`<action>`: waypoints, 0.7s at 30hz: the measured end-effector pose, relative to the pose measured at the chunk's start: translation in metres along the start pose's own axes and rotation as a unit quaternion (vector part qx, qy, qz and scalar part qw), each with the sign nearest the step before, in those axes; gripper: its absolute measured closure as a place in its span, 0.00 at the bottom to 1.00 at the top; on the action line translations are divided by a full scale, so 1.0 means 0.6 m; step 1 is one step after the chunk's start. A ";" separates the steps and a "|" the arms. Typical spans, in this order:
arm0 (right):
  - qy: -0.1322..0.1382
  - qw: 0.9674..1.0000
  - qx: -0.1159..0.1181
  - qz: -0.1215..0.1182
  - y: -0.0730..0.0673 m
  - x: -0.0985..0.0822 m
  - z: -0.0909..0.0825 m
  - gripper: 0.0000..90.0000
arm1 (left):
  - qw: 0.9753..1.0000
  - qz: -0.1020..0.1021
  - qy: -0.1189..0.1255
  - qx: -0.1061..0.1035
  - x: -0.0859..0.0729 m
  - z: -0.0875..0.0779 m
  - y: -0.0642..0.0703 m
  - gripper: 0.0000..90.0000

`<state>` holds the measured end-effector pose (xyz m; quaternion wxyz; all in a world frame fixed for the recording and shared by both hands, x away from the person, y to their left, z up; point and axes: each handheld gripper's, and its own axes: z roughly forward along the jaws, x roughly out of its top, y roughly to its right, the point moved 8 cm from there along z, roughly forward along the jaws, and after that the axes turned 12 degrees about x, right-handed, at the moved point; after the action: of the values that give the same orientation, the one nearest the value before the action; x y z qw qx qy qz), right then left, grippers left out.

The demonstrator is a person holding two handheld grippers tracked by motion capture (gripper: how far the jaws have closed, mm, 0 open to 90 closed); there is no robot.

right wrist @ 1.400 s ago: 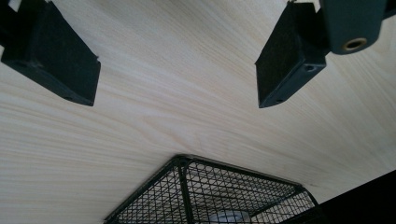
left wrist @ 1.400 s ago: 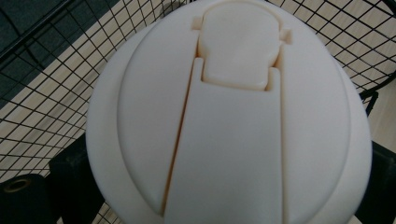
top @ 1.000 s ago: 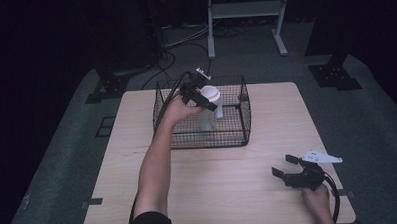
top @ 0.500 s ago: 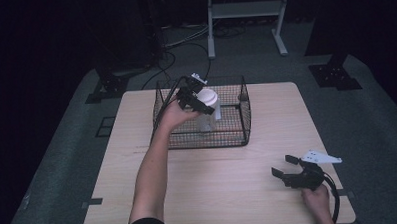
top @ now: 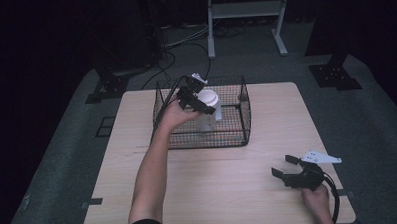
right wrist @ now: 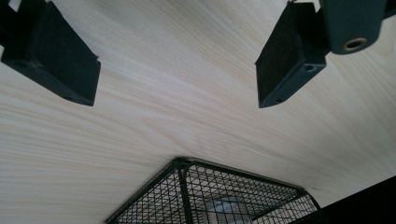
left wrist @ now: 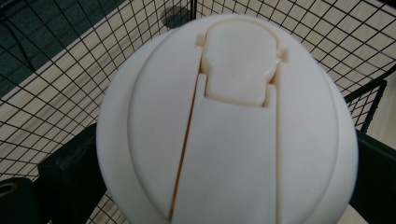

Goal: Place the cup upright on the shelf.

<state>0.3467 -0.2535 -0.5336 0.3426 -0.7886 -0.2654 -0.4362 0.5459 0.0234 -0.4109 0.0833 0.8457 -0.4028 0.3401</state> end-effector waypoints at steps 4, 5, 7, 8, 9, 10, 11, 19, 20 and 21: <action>-0.001 1.000 0.000 -0.001 0.000 0.000 0.000 0.14 | 1.000 -0.002 0.006 0.000 0.002 -0.007 0.001 0.00; -0.001 1.000 0.000 -0.001 0.000 0.000 0.000 0.14 | 1.000 -0.002 0.008 0.000 0.002 -0.009 0.001 0.00; -0.001 1.000 0.000 -0.002 0.000 0.000 0.000 0.14 | 1.000 -0.004 0.011 -0.001 0.003 -0.012 0.000 0.00; -0.001 1.000 0.000 -0.002 0.000 0.000 0.000 0.14 | 1.000 -0.006 0.014 -0.002 0.004 -0.015 0.000 0.00; -0.001 1.000 0.000 -0.002 0.000 0.000 0.000 0.14 | 1.000 -0.006 0.016 0.000 0.005 -0.017 -0.001 0.00; -0.001 1.000 0.000 -0.002 0.000 0.000 0.000 0.14 | 1.000 -0.007 0.017 -0.001 0.005 -0.018 -0.001 0.00; -0.001 1.000 -0.001 -0.002 0.000 0.000 0.001 0.14 | 1.000 -0.007 0.018 0.000 0.005 -0.020 -0.002 0.00; -0.002 1.000 -0.001 -0.003 0.000 0.000 0.001 0.14 | 1.000 -0.008 0.026 0.002 0.007 -0.032 -0.004 0.00; -0.002 1.000 -0.001 -0.003 0.000 0.000 0.001 0.14 | 0.999 -0.008 0.031 0.004 0.008 -0.035 -0.004 0.00; -0.002 1.000 -0.001 -0.003 0.000 0.000 0.001 0.14 | 0.999 -0.004 0.032 0.005 0.008 -0.038 -0.004 0.00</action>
<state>0.3469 -0.2530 -0.5340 0.3402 -0.7891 -0.2679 -0.4356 0.5385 0.0315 -0.3900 0.0931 0.8366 -0.3945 0.3687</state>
